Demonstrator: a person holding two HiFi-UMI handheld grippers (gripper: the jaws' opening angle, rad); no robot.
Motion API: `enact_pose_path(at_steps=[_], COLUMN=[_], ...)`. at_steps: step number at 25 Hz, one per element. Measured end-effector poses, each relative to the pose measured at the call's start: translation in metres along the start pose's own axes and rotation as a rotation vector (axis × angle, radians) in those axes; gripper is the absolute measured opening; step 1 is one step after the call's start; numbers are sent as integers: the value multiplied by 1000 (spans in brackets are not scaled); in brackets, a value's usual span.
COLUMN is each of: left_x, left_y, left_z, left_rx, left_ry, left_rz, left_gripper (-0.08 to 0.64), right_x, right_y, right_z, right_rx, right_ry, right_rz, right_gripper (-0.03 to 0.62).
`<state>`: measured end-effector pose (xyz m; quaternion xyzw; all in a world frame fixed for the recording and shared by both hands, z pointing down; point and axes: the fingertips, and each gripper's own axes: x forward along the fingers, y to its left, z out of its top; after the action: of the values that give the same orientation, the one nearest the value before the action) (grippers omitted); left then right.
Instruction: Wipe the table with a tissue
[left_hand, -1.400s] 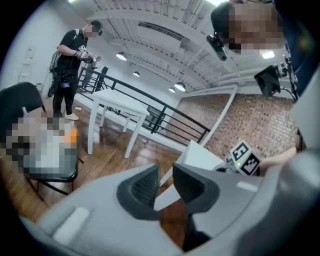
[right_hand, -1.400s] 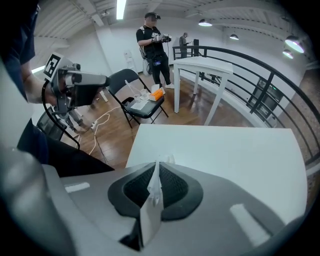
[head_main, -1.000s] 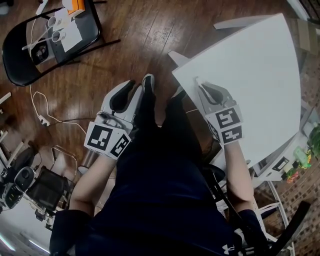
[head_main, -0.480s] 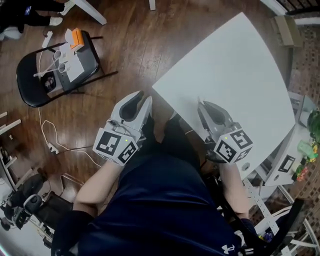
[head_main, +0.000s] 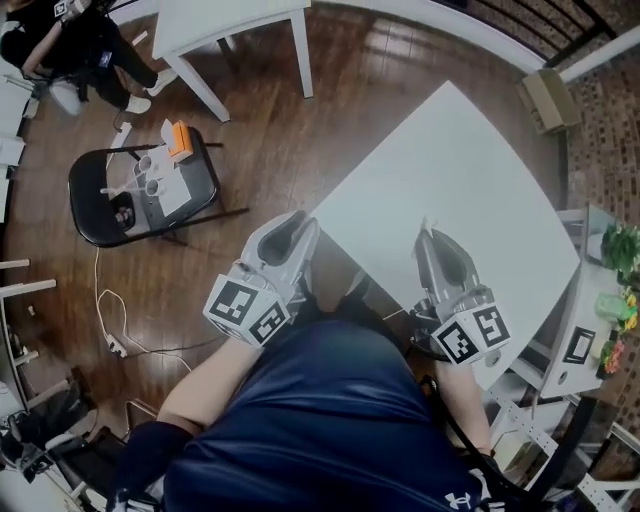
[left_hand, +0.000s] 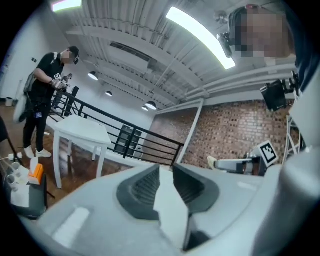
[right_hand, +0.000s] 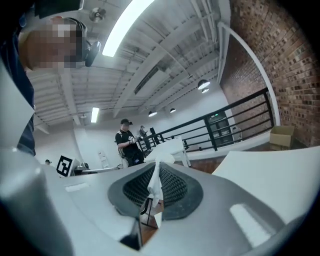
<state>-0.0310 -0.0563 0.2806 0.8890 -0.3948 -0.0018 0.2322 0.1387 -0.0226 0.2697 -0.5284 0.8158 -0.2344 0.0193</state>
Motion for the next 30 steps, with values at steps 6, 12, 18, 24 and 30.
enact_pose_path(at_steps=[6,12,18,24,30], left_x=[-7,-13,-15,-16,-19], left_y=[-12,-15,-17,-16,-18], left_z=[23,36,33,31,29], left_rx=[9,7,-3,-3,-2], left_ry=[-50,-85,-81,-76,-72], left_rz=[-53,-79,-80,-66,-56], left_gripper=[81,81,81,81,81], right_x=[-8,-7,-9,-9,-8], right_y=[19,31,37,38,37], right_z=[18,23,22,22,20], right_rx=[-30,-62,-82,-90,-89], right_ry=[-81,-99,-97,-93,-87], right_rz=[2,5,10,21,33], right_gripper=[28,28,28,28,28])
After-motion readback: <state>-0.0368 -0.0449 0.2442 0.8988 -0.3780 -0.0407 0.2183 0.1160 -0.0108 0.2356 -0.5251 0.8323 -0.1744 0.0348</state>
